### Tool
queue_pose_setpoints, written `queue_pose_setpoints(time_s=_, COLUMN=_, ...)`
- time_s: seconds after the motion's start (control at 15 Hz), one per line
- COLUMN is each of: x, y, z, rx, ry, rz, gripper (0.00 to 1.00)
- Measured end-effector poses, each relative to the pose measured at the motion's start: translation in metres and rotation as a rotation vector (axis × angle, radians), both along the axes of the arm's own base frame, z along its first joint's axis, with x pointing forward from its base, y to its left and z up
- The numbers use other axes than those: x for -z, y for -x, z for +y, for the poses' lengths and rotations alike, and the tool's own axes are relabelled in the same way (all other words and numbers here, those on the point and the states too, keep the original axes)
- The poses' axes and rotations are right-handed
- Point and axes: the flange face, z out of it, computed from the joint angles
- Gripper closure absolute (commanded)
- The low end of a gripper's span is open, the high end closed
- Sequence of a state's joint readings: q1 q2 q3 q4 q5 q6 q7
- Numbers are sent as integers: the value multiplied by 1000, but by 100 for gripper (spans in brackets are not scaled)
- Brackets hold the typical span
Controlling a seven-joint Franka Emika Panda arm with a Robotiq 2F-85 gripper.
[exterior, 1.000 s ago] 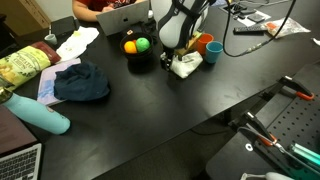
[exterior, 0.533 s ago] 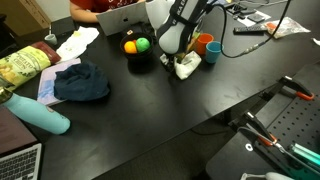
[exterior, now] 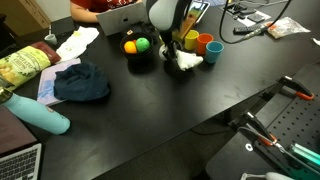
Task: Fold the white towel diagonally in half three times, pick up the white towel and put it in the black bowl
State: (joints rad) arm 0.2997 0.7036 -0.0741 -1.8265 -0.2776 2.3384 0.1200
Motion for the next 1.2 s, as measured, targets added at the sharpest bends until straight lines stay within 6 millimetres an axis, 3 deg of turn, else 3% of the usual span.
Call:
queue_pose_setpoints(time_s=0.33, x=-117, y=-11, z=38, rx=-101, ry=7, rz=-130, gripper=90)
queue_pose_setpoints(time_s=0.53, x=-153, y=-17, z=74, rx=-180, ry=4, rz=-198, gripper=90)
queue_pose_setpoints(time_s=0.8, x=-156, y=-33, z=112, rx=-280, ry=50, rz=-251, gripper=90)
queue_pose_setpoints(time_s=1.2, x=-128, y=-75, z=131, rx=-340, ry=116, rz=-272, gripper=90)
